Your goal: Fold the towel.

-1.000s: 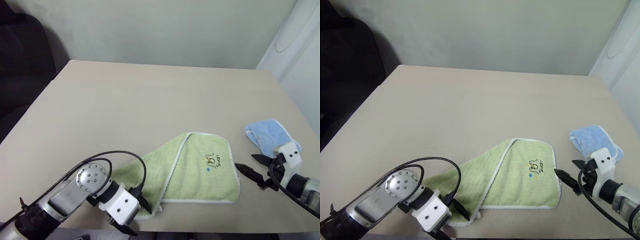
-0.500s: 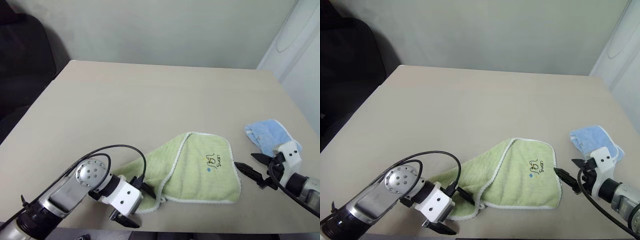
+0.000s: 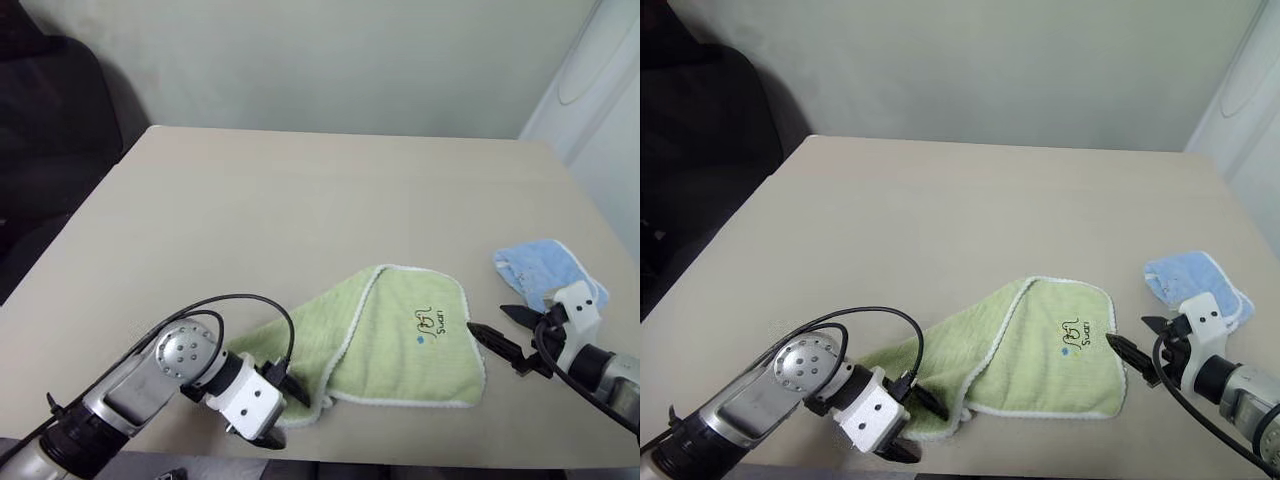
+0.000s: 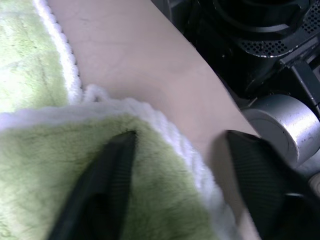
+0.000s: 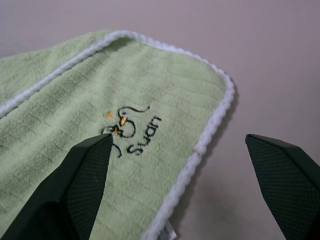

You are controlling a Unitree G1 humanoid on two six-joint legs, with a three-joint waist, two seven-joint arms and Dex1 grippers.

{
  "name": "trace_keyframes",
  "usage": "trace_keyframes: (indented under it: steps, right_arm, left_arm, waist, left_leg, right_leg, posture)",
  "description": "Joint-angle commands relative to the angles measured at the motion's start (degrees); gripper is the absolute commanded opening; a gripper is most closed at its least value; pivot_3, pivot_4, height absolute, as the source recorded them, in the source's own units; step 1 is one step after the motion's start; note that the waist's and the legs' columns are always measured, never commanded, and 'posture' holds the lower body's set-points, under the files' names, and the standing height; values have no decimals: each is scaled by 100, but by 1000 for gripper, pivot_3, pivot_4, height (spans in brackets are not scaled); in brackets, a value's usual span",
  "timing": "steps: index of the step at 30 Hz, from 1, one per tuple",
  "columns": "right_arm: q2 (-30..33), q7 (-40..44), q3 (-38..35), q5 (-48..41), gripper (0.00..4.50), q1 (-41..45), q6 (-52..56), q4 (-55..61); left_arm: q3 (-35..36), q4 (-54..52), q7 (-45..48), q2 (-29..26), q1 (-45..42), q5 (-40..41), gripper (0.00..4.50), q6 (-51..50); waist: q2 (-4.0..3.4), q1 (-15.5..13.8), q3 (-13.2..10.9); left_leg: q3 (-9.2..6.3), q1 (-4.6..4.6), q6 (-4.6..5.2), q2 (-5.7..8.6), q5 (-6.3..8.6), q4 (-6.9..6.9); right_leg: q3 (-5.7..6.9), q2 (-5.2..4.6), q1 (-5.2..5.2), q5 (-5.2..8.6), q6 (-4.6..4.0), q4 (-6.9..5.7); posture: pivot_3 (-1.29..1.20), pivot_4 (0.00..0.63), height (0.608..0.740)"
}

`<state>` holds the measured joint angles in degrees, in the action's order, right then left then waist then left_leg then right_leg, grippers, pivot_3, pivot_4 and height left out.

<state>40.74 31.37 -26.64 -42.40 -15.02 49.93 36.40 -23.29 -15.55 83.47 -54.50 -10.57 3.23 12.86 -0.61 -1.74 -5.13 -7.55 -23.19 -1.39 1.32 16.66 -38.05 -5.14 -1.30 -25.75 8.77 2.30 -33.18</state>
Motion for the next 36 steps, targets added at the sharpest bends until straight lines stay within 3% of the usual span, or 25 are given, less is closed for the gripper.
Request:
trace_keyframes:
  steps: [1,6,7,20,23,28,36]
  right_arm:
    - [-16,-66,-44,28,4500,100,-134,68]
    - [-24,-82,7,45,4500,162,-165,39]
    - [-26,-81,13,51,4500,166,-170,35]
    - [-45,-46,127,132,4500,268,-260,-62]
    - [-37,-49,164,137,4500,313,-273,-89]
    - [-37,-22,185,152,4500,301,-296,-95]
    - [-44,-19,214,157,4500,265,-319,-89]
  left_arm:
    - [40,310,-194,48,-145,-313,1669,1]
    - [82,403,-186,45,-241,-257,136,-21]
    - [85,420,-187,47,-252,-253,25,-20]
    - [211,-3,17,-134,-86,468,25,-772]
    - [254,-148,77,-208,-24,666,832,-997]
    - [359,-287,33,-223,19,771,2609,-1082]
    - [494,-411,0,-184,-77,897,2609,-1300]
  waist:
    - [-1,-13,0]
    - [0,-15,0]
    - [0,-15,1]
    - [17,0,7]
    - [21,8,7]
    - [39,12,7]
    - [46,23,6]
  left_leg:
    - [0,-2,1,1,1,0]
    - [0,-29,2,2,1,-3]
    - [0,-32,2,3,1,-3]
    - [1,-52,7,1,-8,-10]
    - [2,-44,8,-1,-11,-10]
    - [2,-40,7,-4,-12,-10]
    - [3,-39,6,-4,-11,-10]
  right_leg:
    - [-4,0,2,2,2,1]
    - [-15,0,-1,4,5,5]
    - [-15,0,2,4,5,4]
    - [-12,2,1,-15,-25,-1]
    - [-8,3,2,-19,-31,-6]
    - [-5,4,1,-23,-38,-10]
    - [-5,4,1,-18,-31,-10]
  posture:
    - [0,150,740]
    - [0,150,740]
    - [0,150,740]
    - [0,150,740]
    - [0,150,740]
    - [0,150,740]
    - [0,150,740]
